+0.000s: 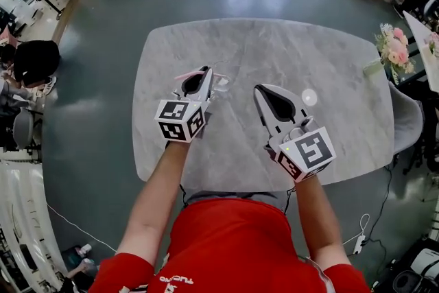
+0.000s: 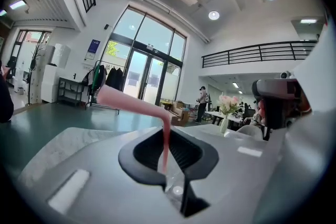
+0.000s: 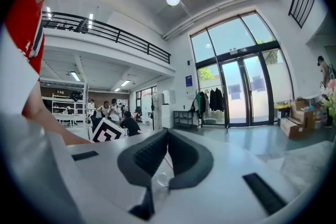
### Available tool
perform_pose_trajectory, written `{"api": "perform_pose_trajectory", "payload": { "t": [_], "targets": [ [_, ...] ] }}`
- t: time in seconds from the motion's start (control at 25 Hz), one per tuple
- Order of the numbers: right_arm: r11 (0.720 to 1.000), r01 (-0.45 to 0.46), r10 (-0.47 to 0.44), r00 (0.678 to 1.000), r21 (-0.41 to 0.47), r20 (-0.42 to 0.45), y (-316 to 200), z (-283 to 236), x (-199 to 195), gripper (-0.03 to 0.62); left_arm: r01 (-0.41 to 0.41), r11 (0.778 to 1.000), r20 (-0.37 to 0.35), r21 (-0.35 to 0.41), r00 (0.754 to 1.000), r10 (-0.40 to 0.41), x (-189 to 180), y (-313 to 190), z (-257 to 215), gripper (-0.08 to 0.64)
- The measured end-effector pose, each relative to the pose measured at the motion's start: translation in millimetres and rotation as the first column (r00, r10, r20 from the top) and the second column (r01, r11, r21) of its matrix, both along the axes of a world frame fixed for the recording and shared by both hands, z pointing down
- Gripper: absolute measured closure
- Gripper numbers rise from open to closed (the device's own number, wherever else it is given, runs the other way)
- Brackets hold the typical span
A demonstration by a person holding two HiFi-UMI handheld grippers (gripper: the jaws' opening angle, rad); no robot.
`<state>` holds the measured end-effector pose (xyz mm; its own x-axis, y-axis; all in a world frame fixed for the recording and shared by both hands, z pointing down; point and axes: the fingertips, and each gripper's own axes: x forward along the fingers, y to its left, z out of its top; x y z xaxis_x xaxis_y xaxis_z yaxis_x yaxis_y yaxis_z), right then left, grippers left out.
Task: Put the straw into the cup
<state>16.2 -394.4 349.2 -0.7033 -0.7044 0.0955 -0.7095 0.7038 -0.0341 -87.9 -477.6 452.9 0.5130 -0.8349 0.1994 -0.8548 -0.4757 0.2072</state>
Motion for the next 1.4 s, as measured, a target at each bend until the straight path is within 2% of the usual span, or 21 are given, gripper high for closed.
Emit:
{"api": "perform_pose_trajectory", "payload": {
  "t": [0.32,0.88,1.12,1.4],
  "targets": [
    [0.999,-0.034,0.034,0.999,-0.020,-0.002,-5.6,5.1,10.8,0.591,-0.018,0.998,0.009,-0.062,1.000,0.019,10.4,-13.2,25.8,0.525],
    [0.997,-0.065,0.065,0.998,-0.038,-0.007,2.2,10.0,19.7,0.591,-0.056,0.993,-0.006,-0.104,0.998,0.056,16.7,-13.2,41.5,0.525],
    [0.997,-0.069,0.068,0.998,-0.033,-0.004,7.5,7.3,20.7,0.591,-0.028,0.992,0.012,-0.123,0.999,0.030,7.8,-7.1,46.2,0.522],
    [0.998,-0.055,0.055,0.998,-0.028,0.002,17.3,6.5,14.3,0.591,-0.019,0.982,0.011,-0.189,1.000,0.021,-6.7,12.6,59.6,0.439]
  ]
}}
